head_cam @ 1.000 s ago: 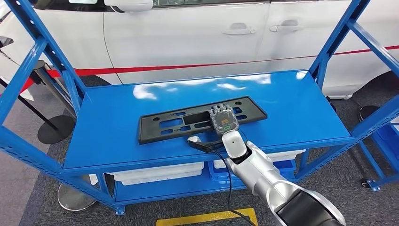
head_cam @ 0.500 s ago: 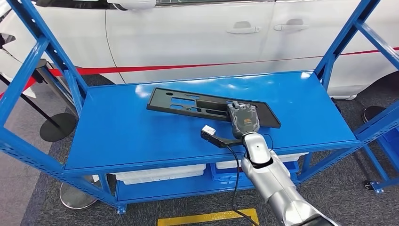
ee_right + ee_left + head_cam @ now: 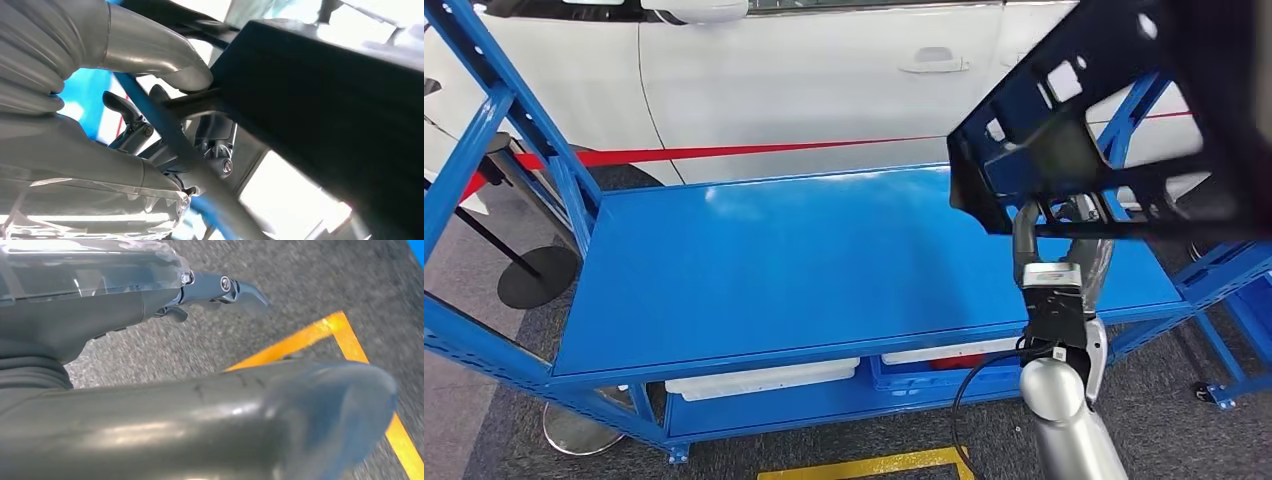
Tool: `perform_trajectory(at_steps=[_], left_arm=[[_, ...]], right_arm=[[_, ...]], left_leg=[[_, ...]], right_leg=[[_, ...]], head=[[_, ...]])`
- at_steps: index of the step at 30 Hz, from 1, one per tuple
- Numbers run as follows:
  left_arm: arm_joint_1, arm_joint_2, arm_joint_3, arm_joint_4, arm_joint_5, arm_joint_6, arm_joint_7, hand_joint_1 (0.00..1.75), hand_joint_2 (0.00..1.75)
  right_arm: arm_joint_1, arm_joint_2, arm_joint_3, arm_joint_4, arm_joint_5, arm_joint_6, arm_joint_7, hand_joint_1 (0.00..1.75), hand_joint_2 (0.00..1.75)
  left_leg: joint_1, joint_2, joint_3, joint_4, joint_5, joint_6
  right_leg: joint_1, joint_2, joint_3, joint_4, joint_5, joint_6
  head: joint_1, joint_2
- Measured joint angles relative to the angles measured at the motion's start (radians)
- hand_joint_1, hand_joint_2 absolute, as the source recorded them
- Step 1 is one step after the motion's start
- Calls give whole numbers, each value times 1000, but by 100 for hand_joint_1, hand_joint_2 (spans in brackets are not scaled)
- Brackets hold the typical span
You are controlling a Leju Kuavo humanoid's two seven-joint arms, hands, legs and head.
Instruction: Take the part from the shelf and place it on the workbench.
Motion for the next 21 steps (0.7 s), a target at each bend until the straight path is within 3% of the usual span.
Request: perform_trajectory(at_steps=[2, 3, 6, 7, 8, 9, 11, 13, 16, 18, 21], left_arm=[[2, -1, 4, 0, 17, 8, -1, 0, 0], [2, -1, 7, 0, 24, 11, -1, 0, 0], [6, -1, 15, 0, 45, 18, -7, 0, 0], [7, -1, 20, 0, 55, 20, -10, 0, 0], [8, -1, 26, 0, 65, 22, -13, 0, 0], [8, -1, 33, 0, 73, 25, -15, 0, 0], [9, -1, 44, 0, 81, 27, -18, 0, 0], [9, -1, 52, 0, 84, 30, -20, 0, 0], [9, -1, 60, 0, 90, 35, -23, 0, 0], [8, 0, 66, 0, 98, 45, -22, 0, 0], [9, 1, 76, 0, 103, 58, -21, 0, 0]], right_arm=[[7, -24, -10, -48, -117, 9, -46, 175, 175], [9, -38, -18, -70, -165, 14, -66, 175, 175], [11, -75, -46, -117, -267, 38, -98, 175, 175], [16, -86, -55, -127, -307, 51, -106, 175, 175], [21, -97, -66, -138, -346, 63, -115, 175, 175], [25, -109, -79, -148, -378, 74, -122, 175, 175], [30, -127, -107, -168, -413, 86, -135, 175, 175], [32, -136, -126, -182, -426, 92, -143, 175, 175], [43, -139, -139, -190, -436, 101, -151, 175, 175], [48, -139, -143, -192, -443, 109, -156, 175, 175], [57, -137, -143, -192, -447, 120, -159, 175, 175]], left_leg=[[0, 1, 4, -9, 5, 15], [1, 1, 7, -14, 8, 22], [1, 1, 10, -17, 9, 32], [0, 1, 10, -17, 8, 33], [0, 1, 10, -16, 8, 33], [0, 0, 10, -15, 7, 33], [-1, -1, 13, -12, 3, 29], [-5, -2, 15, -10, -1, 20], [-8, -1, 17, -14, -4, 3], [-8, 0, 7, 15, -28, -7], [-6, 1, -75, 197, -122, -14]], right_leg=[[-6, -2, -3, 12, -11, 12], [-8, -3, -14, 41, -31, 16], [-10, -5, -101, 219, -118, 26], [-11, -5, -125, 262, -129, 27], [-12, -5, -131, 272, -121, 28], [-13, -6, -118, 243, -96, 27], [-12, -6, -52, 113, -32, 21], [-7, -6, -5, 17, -2, 13], [-4, -4, 1, 0, -1, -2], [-9, -6, 5, -6, 1, -14], [-8, -10, 7, -9, -1, -28]], head=[[0, 0], [0, 0], [0, 0], [0, 0], [0, 0], [0, 0], [0, 0], [0, 0], [0, 0], [0, 0], [0, 0]])
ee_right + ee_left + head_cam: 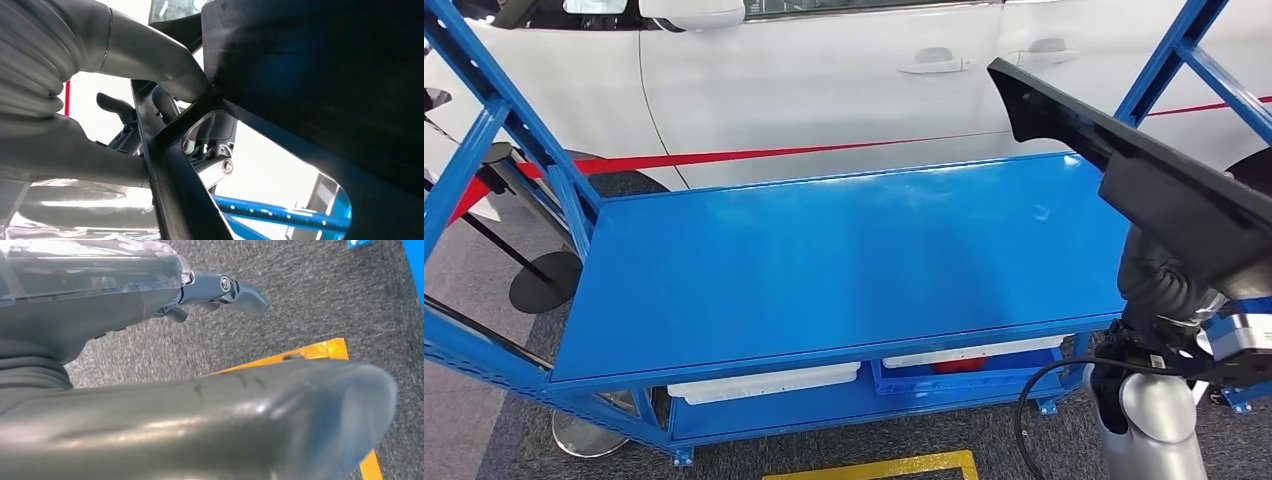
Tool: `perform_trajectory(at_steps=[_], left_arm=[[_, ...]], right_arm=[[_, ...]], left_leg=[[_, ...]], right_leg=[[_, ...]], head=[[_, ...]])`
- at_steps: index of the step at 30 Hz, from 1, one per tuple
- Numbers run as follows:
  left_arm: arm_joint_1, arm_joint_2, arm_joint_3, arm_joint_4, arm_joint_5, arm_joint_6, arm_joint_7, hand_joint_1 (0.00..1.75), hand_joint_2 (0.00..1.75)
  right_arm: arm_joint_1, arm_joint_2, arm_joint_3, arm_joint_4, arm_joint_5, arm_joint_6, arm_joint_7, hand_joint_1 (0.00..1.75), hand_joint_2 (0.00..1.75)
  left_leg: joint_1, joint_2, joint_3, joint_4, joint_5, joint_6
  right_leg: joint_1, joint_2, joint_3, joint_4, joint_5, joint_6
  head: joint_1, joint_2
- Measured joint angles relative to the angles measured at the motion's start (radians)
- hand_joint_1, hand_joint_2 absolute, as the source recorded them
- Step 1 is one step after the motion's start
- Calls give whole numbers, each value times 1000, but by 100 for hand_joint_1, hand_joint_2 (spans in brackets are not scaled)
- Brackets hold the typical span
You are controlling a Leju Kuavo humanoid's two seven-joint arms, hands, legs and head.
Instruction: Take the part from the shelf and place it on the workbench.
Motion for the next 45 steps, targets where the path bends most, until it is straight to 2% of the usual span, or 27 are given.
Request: perform_trajectory(at_steps=[1, 2, 3, 5, 7, 11, 13, 15, 16, 17, 18, 19, 20, 22, 23, 27, 29, 32, 33, 34, 35, 37, 39, 42, 43, 44, 45], left_arm=[[1, 0, 3, 0, 2, 2, 0, 0, 0], [2, 0, 5, 0, 4, 4, 0, 0, 0], [2, 0, 7, 0, 7, 5, 0, 0, 0], [2, 1, 10, 0, 9, 7, 0, 0, 0], [1, 5, 11, 0, 10, 8, 0, 0, 0], [2, 6, 12, 0, 9, 8, 1, 0, 0], [1, 7, 12, 0, 9, 12, 0, 0, 0], [0, 7, 12, 0, 8, 19, -1, 0, 0], [0, 7, 12, 0, 8, 22, 0, 0, 0], [0, 7, 13, 0, 6, 27, 2, 0, 0], [0, 6, 12, 0, 4, 31, 6, 0, 0], [0, 6, 12, 0, 3, 34, 13, 0, 0], [0, 6, 13, 0, 2, 37, 22, 0, 0], [-1, 5, 13, 0, 2, 39, 40, 0, 0], [-2, 5, 13, 0, 4, 39, 47, 0, 0], [-2, 6, 16, 0, 6, 42, 59, 0, 0], [-3, 7, 16, 0, 5, 43, 62, 0, 0], [-3, 7, 16, 0, 8, 43, 66, 0, 0], [-3, 7, 17, 0, 9, 44, 68, 0, 0], [-3, 7, 19, 0, 11, 45, 71, 0, 0], [-3, 7, 20, 0, 12, 45, 72, 0, 0], [-7, 9, 24, 0, 13, 45, 73, 0, 0], [-12, 12, 25, -1, 13, 46, 74, 0, 0], [-12, 12, 26, 0, 13, 46, 74, 0, 0], [-11, 11, 27, 0, 13, 46, 74, 0, 0], [-10, 10, 27, 0, 13, 46, 75, 0, 0], [-10, 9, 27, 0, 13, 46, 75, 0, 0]], right_arm=[[6, 1, 0, 1, 0, 1, -1, 175, 175], [11, 2, 0, 2, 1, 2, -2, 175, 175], [16, 2, 1, 3, 2, 2, -4, 175, 175], [23, 2, 1, 5, 3, 2, -7, 175, 175], [28, 3, 1, 6, 3, 1, -11, 175, 175], [43, 4, 2, 5, 3, -1, -15, 175, 175], [51, 4, 2, 2, 3, -5, -17, 175, 175], [64, 5, 2, -2, 3, -11, -18, 175, 175], [72, 5, 2, -3, 3, -14, -18, 175, 175], [80, 6, 2, -3, 2, -16, -17, 175, 175], [85, 8, 2, -4, 2, -18, -17, 175, 175], [87, 9, 3, -5, 2, -19, -16, 175, 175], [88, 10, 3, -7, 1, -19, -15, 175, 175], [87, 12, 6, -10, -5, -13, -11, 175, 175], [87, 12, 7, -11, -9, -8, -9, 175, 175], [91, 16, 21, -12, -29, 11, -17, 175, 175], [89, 18, 28, -12, -36, 17, -21, 175, 175], [86, 24, 44, -12, -37, 20, -22, 175, 175], [83, 27, 51, -12, -36, 21, -22, 175, 175], [80, 30, 59, -12, -34, 23, -22, 175, 175], [76, 34, 67, -12, -32, 25, -22, 175, 175], [68, 39, 79, -12, -29, 28, -21, 175, 175], [63, 43, 86, -12, -29, 30, -20, 175, 175], [58, 46, 94, -11, -28, 30, -19, 175, 175], [57, 46, 96, -11, -26, 30, -18, 175, 175], [55, 47, 97, -11, -21, 29, -16, 175, 175], [53, 49, 99, -12, -15, 28, -14, 175, 175]], left_leg=[[0, 0, -27, 56, -19, -1], [0, 0, -41, 84, -20, -1], [0, 0, -35, 68, 0, 1], [-2, 0, 25, -61, 73, 13], [-7, 0, 81, -181, 118, 26], [-9, 0, 96, -219, 125, 40], [-4, 1, 102, -230, 131, 49], [-3, 1, 103, -232, 131, 53], [-3, 1, 103, -232, 130, 54], [-2, 1, 103, -231, 129, 53], [-2, 1, 104, -229, 128, 51], [0, 1, 105, -226, 126, 49], [1, 0, 106, -221, 123, 44], [2, -1, 103, -212, 118, 34], [1, -1, 100, -207, 116, 28], [1, -2, 94, -204, 118, 8], [3, -1, 76, -158, 77, 1], [3, 0, 11, 25, -38, 0], [2, 0, 2, 63, -54, 2], [0, 0, 11, 64, -52, 7], [-3, 0, 40, 27, -34, 14], [-14, 1, 127, -111, 9, 38], [-25, 4, 180, -208, 34, 54], [-28, 6, 178, -234, 62, 58], [-25, 7, 174, -241, 78, 60], [-21, 9, 165, -249, 94, 63], [-17, 11, 154, -255, 111, 64]], right_leg=[[2, -1, 0, 0, -1, -2], [3, -1, 1, 0, -2, -3], [5, -1, 4, 1, -3, -3], [7, 0, 10, 1, -5, -2], [11, 1, 11, 4, -9, 4], [9, 1, 8, 8, -13, 26], [6, 1, -14, 60, -49, 35], [1, 1, -73, 184, -111, 43], [-2, 1, -103, 242, -132, 47], [-5, 0, -122, 277, -138, 51], [-9, 0, -122, 270, -121, 54], [-12, 0, -102, 227, -89, 56], [-16, -1, -70, 159, -52, 58], [-17, 1, -18, 50, -11, 57], [-15, 2, -9, 27, -7, 53], [-8, 5, -18, 27, -1, 26], [-8, 1, -22, 24, 7, 11], [0, -3, -40, 23, 21, -6], [4, -4, -48, 23, 27, -10], [9, -4, -56, 23, 34, -12], [13, -3, -64, 23, 41, -12], [20, -2, -75, 23, 55, -11], [21, -4, -81, 22, 69, -3], [14, -8, -84, 14, 90, 15], [13, -6, -89, 17, 81, 20], [12, -4, -98, 36, 54, 25], [10, -3, -111, 73, 10, 30]], head=[[0, 0], [0, 0], [0, 0], [0, 0], [0, 0], [0, 0], [0, 0], [0, 0], [0, 0], [0, 0], [0, 0], [0, 0], [0, 0], [0, 0], [0, 0], [0, 0], [0, 0], [0, 0], [0, 0], [0, 0], [0, 0], [0, 0], [0, 0], [0, 0], [0, 0], [0, 0], [1, 0]])
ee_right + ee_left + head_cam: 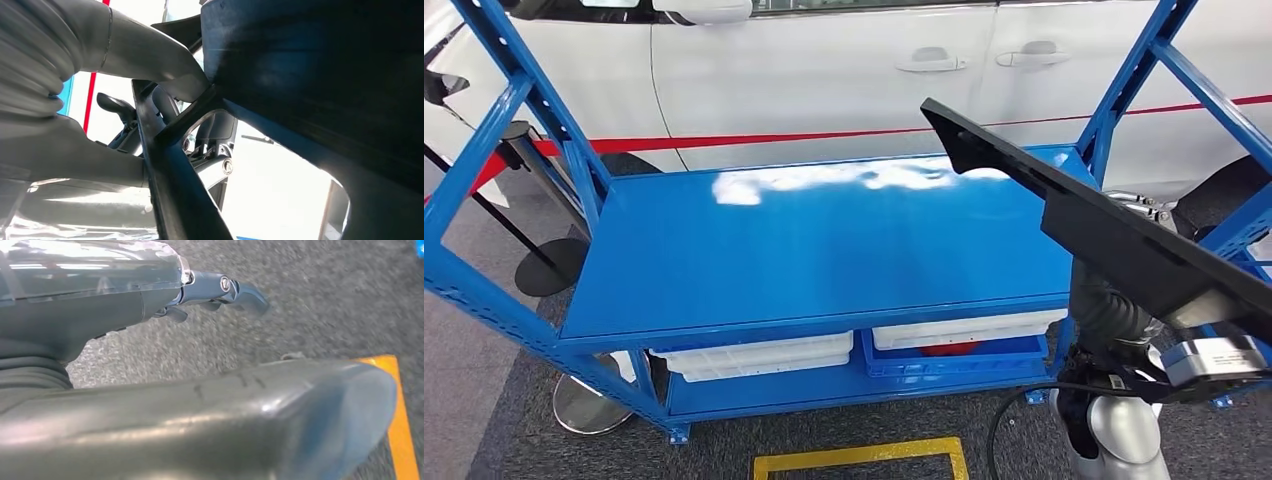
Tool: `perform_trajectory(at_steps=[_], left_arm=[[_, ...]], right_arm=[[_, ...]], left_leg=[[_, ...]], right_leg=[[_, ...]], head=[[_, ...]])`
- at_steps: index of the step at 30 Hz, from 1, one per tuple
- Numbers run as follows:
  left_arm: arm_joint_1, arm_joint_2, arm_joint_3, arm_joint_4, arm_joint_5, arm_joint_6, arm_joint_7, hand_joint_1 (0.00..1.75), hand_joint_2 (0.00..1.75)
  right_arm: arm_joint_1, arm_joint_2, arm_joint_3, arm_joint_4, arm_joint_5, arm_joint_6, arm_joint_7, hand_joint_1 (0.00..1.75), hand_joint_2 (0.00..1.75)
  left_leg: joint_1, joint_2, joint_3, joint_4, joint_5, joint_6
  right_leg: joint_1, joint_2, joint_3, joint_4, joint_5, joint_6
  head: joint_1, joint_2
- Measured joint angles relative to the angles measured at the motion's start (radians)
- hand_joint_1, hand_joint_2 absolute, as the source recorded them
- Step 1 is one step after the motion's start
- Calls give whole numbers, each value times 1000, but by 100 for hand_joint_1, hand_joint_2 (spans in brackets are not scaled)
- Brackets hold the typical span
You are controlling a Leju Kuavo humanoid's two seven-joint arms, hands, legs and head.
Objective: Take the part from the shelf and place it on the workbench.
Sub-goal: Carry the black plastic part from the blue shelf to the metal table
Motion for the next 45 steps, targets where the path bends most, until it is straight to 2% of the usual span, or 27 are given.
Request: perform_trajectory(at_steps=[2, 3, 5, 7, 9, 10, 13, 15, 18, 19, 20, 21, 23, 24, 26, 28, 29, 31, 33, 34, 35, 36, 38, 40, 41, 43, 45], left_arm=[[-1, 0, 0, 0, -1, 0, 2, 0, 0], [-1, 0, 0, 0, -2, 0, 3, 0, 0], [-1, 0, 0, 0, -5, -2, 7, 0, 0], [-1, 0, 0, 0, -6, -4, 10, 0, 0], [-1, 0, 0, 0, -7, -5, 13, 0, 0], [-2, 0, -1, 0, -8, -6, 15, 0, 0], [0, 0, -1, 0, -12, -10, 18, 0, 0], [3, 0, -1, 0, -13, -12, 20, 0, 0], [3, 1, -1, 0, -14, -14, 22, 0, 0], [3, 1, -1, 0, -14, -16, 22, 0, 0], [2, 1, -1, 0, -14, -17, 22, 0, 0], [2, 1, -1, 0, -14, -18, 22, 0, 0], [0, 2, -1, 0, -15, -18, 23, 0, 0], [-2, 4, -2, -1, -15, -19, 23, 0, 0], [-7, 6, -2, -1, -15, -19, 23, 0, 0], [-8, 5, -2, -1, -14, -20, 26, 0, 0], [-8, 4, -2, -1, -12, -21, 28, 0, 0], [-8, 3, -2, -1, -5, -21, 32, 0, 0], [-9, 3, -1, -1, 5, -18, 37, 0, 0], [-9, 3, 0, -1, 10, -16, 40, 0, 0], [-8, 2, 2, -1, 14, -14, 43, 0, 0], [-8, 0, 4, -1, 18, -12, 45, 0, 0], [-9, -2, 7, -1, 25, -8, 47, 0, 0], [-9, -4, 11, -2, 28, -3, 48, 0, 0], [-9, -4, 12, -2, 29, -1, 48, 0, 0], [-8, -5, 14, -2, 30, 0, 48, 0, 0], [-7, -5, 16, -2, 31, 0, 49, 0, 0]], right_arm=[[-3, 5, 3, 0, 14, -5, 7, 175, 175], [-3, 9, 4, 0, 20, -8, 9, 175, 175], [-2, 14, 6, -2, 28, -13, 14, 175, 175], [-2, 19, 6, -8, 35, -17, 16, 175, 175], [-2, 24, 6, -18, 42, -21, 17, 175, 175], [-1, 26, 6, -23, 46, -23, 18, 175, 175], [1, 35, 7, -31, 57, -28, 24, 175, 175], [-1, 44, 7, -35, 66, -28, 30, 175, 175], [-1, 55, 7, -40, 76, -28, 35, 175, 175], [-1, 58, 7, -40, 80, -29, 36, 175, 175], [-1, 60, 7, -40, 85, -30, 38, 175, 175], [0, 64, 7, -41, 92, -31, 41, 175, 175], [-1, 71, 7, -46, 108, -34, 49, 175, 175], [-3, 75, 7, -49, 117, -34, 54, 175, 175], [-6, 83, 7, -55, 132, -30, 64, 175, 175], [-7, 89, 7, -58, 130, -11, 75, 175, 175], [-7, 91, 7, -58, 122, 4, 79, 175, 175], [-8, 93, 7, -59, 100, 36, 84, 175, 175], [-12, 95, 7, -56, 79, 59, 85, 175, 175], [-15, 95, 7, -54, 70, 69, 85, 175, 175], [-20, 96, 7, -50, 62, 77, 85, 175, 175], [-25, 96, 7, -46, 55, 83, 85, 175, 175], [-39, 99, 7, -37, 43, 93, 85, 175, 175], [-54, 103, 8, -29, 37, 98, 84, 175, 175], [-60, 105, 8, -26, 36, 99, 84, 175, 175], [-65, 107, 8, -20, 35, 99, 84, 175, 175], [-70, 111, 8, -16, 35, 99, 84, 175, 175]], left_leg=[[1, 2, -26, 0, 21, 0], [2, 3, -40, 2, 31, -2], [5, 5, -69, 10, 47, -7], [10, 5, -98, 26, 58, -17], [11, 4, -119, 43, 66, -28], [10, 3, -125, 49, 70, -34], [10, 1, -133, 53, 83, -55], [14, 0, -154, 91, 34, -66], [16, -1, -202, 269, -107, -74], [16, -1, -205, 317, -126, -74], [15, -1, -194, 336, -122, -70], [12, -1, -165, 317, -101, -63], [1, -2, -62, 190, -62, -35], [-5, -1, -9, 114, -58, -23], [-17, 1, 45, 23, -64, -11], [-19, 5, 45, 4, -44, -9], [-18, 9, 41, -6, -32, -5], [-11, 21, 25, -20, -3, 1], [-10, 34, -3, -18, 19, 3], [-10, 41, -18, -14, 28, 1], [-9, 50, -35, -9, 36, -2], [-6, 59, -52, -1, 43, -6], [-1, 78, -84, 23, 50, -15], [-2, 95, -106, 50, 52, -26], [-5, 102, -110, 59, 53, -32], [-4, 119, -113, 63, 60, -46], [3, 84, -125, 87, 27, -63]], right_leg=[[-7, 1, -28, 116, -97, 10], [-10, 0, -34, 170, -122, 15], [-16, 0, -6, 198, -112, 24], [-22, 0, 88, 96, -75, 30], [-19, 2, 172, -22, -75, 25], [-17, 4, 188, -50, -84, 17], [-14, 7, 175, -56, -75, -13], [-14, 5, 155, -57, -55, -31], [-9, 4, 115, -57, -23, -43], [-5, 3, 101, -56, -13, -44], [0, 3, 89, -56, -4, -45], [5, 4, 78, -55, 5, -46], [12, 4, 60, -55, 23, -46], [13, 3, 55, -55, 31, -44], [8, 0, 52, -58, 48, -35], [3, 0, 51, -64, 63, -22], [3, 1, 47, -61, 57, -16], [0, 3, 26, -7, -11, -5], [-9, 3, -8, 112, -104, 8], [-14, 2, -18, 168, -125, 14], [-19, 1, -17, 201, -122, 21], [-23, -1, -2, 202, -101, 28], [-31, -29, 81, 105, -59, 41], [-25, -72, 158, -8, -65, 36], [-21, -84, 171, -34, -77, 26], [-16, -69, 162, -40, -72, -1], [-16, -48, 141, -43, -51, -22]], head=[[0, 0], [0, 0], [0, 0], [0, 0], [0, 0], [0, 0], [-1, 0], [-1, 0], [-1, 0], [-1, 0], [-1, 0], [-1, 0], [-1, 0], [-1, 0], [-1, 0], [-1, 0], [-1, 0], [0, 0], [-1, 0], [-1, 0], [-1, 0], [-1, 0], [-1, 0], [-1, 0], [-2, 0], [-3, 0], [-3, 0]])
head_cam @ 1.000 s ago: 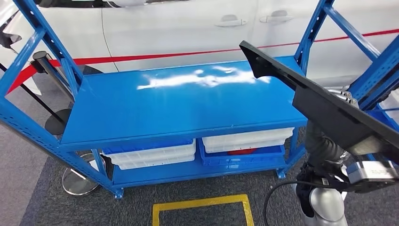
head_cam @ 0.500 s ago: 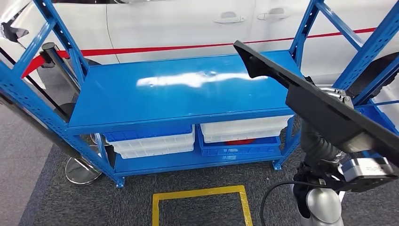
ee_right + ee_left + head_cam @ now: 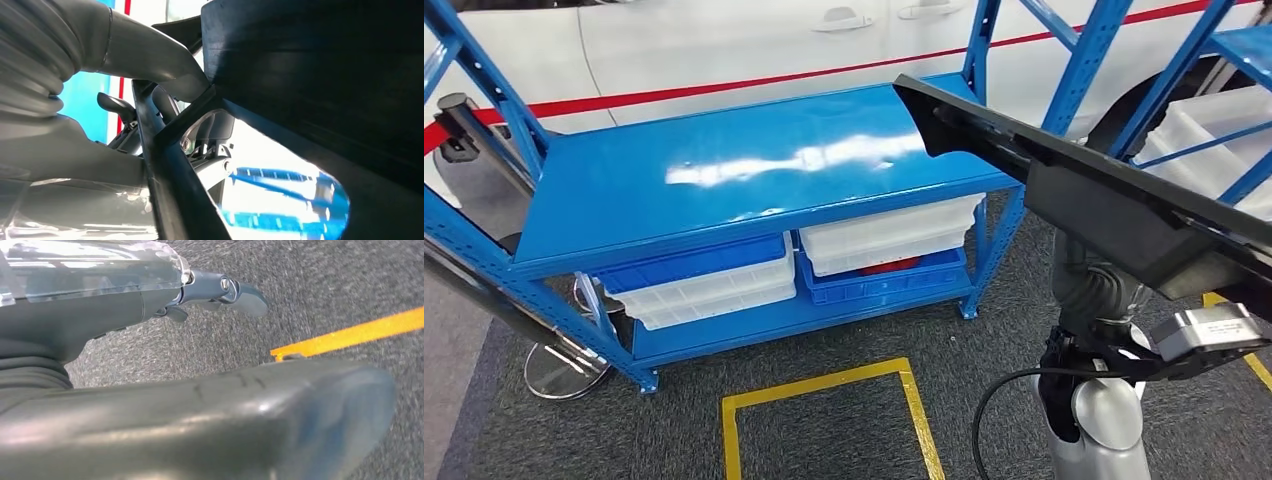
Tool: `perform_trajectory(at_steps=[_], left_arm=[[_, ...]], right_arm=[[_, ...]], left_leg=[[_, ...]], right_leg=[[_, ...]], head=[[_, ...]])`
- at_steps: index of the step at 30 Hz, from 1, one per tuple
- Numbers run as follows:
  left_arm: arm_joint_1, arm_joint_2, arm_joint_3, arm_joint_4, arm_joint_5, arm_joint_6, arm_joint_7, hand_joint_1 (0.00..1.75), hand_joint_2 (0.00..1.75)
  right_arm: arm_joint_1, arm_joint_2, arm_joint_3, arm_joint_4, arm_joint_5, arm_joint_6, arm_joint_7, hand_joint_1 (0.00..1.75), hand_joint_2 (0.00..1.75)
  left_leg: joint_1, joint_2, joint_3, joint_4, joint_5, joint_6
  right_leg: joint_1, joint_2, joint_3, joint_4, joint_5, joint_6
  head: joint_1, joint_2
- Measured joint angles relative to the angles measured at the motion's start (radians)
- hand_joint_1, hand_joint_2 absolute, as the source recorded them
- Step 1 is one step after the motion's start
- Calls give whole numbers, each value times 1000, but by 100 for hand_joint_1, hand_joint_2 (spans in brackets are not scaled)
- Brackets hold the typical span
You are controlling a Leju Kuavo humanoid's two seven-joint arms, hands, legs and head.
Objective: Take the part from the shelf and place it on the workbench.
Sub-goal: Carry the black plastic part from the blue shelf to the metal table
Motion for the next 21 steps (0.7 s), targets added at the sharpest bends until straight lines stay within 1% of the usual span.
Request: perform_trajectory(at_steps=[1, 2, 3, 4, 5, 6, 7, 8, 9, 10, 11, 12, 13, 14, 15, 16, 17, 18, 19, 20, 21], left_arm=[[1, 0, 2, 0, 0, 0, 0, 0, 0], [3, 0, 4, 0, 1, 0, 0, 0, 0], [4, 0, 6, 0, 1, 0, 0, 0, 0], [5, 0, 7, 0, 3, 1, 0, 0, 0], [4, 0, 8, 0, 4, 1, 0, 0, 0], [4, 0, 9, 0, 6, 1, 0, 0, 0], [3, 0, 10, 0, 7, 1, -2, 0, 0], [2, 0, 11, 0, 9, 1, -4, 0, 0], [1, 2, 12, 0, 11, 1, -10, 0, 0], [0, 3, 13, 0, 14, 1, -16, 0, 0], [0, 3, 14, -1, 17, 1, -23, 0, 0], [-1, 4, 15, -1, 19, 0, -27, 0, 0], [-1, 3, 16, -1, 19, 0, -29, 0, 0], [-2, 2, 16, -1, 19, 0, -29, 0, 0], [-2, 1, 16, -1, 18, 0, -27, 0, 0], [-2, 1, 16, -1, 19, 0, -24, 0, 0], [-1, 0, 17, -1, 21, 1, -22, 0, 0], [1, 0, 18, -1, 23, 1, -20, 0, 0], [5, 0, 19, -1, 26, 1, -19, 0, 0], [8, 0, 21, -1, 28, 2, -18, 0, 0], [10, 0, 23, -1, 29, 2, -18, 0, 0]], right_arm=[[-3, 3, 0, 2, 0, 0, 0, 175, 175], [-5, 6, 1, 3, 0, 0, 0, 175, 175], [-7, 8, 1, 5, 0, 1, 0, 175, 175], [-7, 10, 1, 7, 0, 1, 0, 175, 175], [-7, 11, 2, 9, 0, 1, 0, 175, 175], [-7, 11, 2, 11, 0, 1, 1, 175, 175], [-8, 12, 2, 12, 0, 2, 1, 175, 175], [-10, 12, 2, 14, 0, 1, 2, 175, 175], [-13, 13, 2, 15, 0, 1, 3, 175, 175], [-15, 13, 1, 15, 1, 0, 4, 175, 175], [-16, 13, 1, 16, 0, -1, 4, 175, 175], [-15, 13, 0, 16, 0, -1, 5, 175, 175], [-12, 13, -2, 16, -2, -1, 6, 175, 175], [-6, 12, -8, 16, -7, 1, 6, 175, 175], [3, 10, -15, 14, -13, 4, 5, 175, 175], [15, 6, -26, 12, -23, 10, 1, 175, 175], [31, 0, -41, 10, -36, 20, -5, 175, 175], [48, -6, -58, 8, -51, 31, -13, 175, 175], [69, -13, -78, 8, -67, 43, -22, 175, 175], [88, -19, -98, 7, -81, 54, -29, 175, 175], [104, -23, -116, 7, -91, 61, -35, 175, 175]], left_leg=[[2, -30, -12, 35, -41, -6], [4, -60, -27, 86, -93, -10], [4, -75, -41, 149, -141, -9], [4, -81, -50, 207, -174, -7], [4, -83, -50, 244, -185, -3], [3, -85, -33, 249, -176, 3], [1, -90, 2, 214, -150, 11], [-1, -103, 49, 153, -123, 22], [-3, -127, 102, 74, -110, 36], [-5, -148, 142, 11, -106, 43], [-8, -162, 167, -32, -110, 47], [-11, -166, 177, -55, -115, 48], [-14, -156, 176, -60, -108, 46], [-13, -142, 175, -69, -98, 48], [-11, -129, 173, -77, -86, 52], [-7, -115, 169, -86, -73, 56], [-4, -101, 163, -91, -61, 58], [-4, -89, 155, -92, -54, 60], [-4, -74, 146, -91, -48, 60], [-4, -59, 137, -89, -43, 58], [-4, -44, 129, -86, -40, 56]], right_leg=[[0, 11, -14, -1, 13, -8], [1, 23, -30, -1, 26, -13], [3, 37, -46, 0, 38, -16], [6, 52, -62, 0, 51, -18], [8, 66, -78, 1, 63, -18], [11, 81, -93, 1, 75, -17], [13, 96, -107, 1, 87, -16], [15, 110, -118, 1, 97, -15], [17, 123, -129, 1, 108, -12], [16, 134, -135, 0, 117, -7], [13, 143, -138, -1, 127, -2], [9, 153, -140, -5, 136, 6], [7, 164, -140, -10, 146, 14], [5, 168, -141, -13, 153, 20], [8, 158, -146, -8, 148, 24], [10, 136, -157, 15, 127, 27], [10, 107, -176, 61, 90, 28], [10, 82, -198, 121, 45, 31], [7, 67, -218, 187, 5, 36], [4, 59, -226, 232, -19, 41], [1, 54, -216, 244, -25, 44]], head=[[0, 0], [0, 0], [0, 0], [0, 0], [0, 0], [0, 0], [0, 0], [0, 0], [0, 0], [0, 0], [0, 0], [0, 0], [0, 0], [0, 0], [0, 0], [1, 0], [2, 0], [2, 0], [3, 0], [3, 0], [3, 0]])
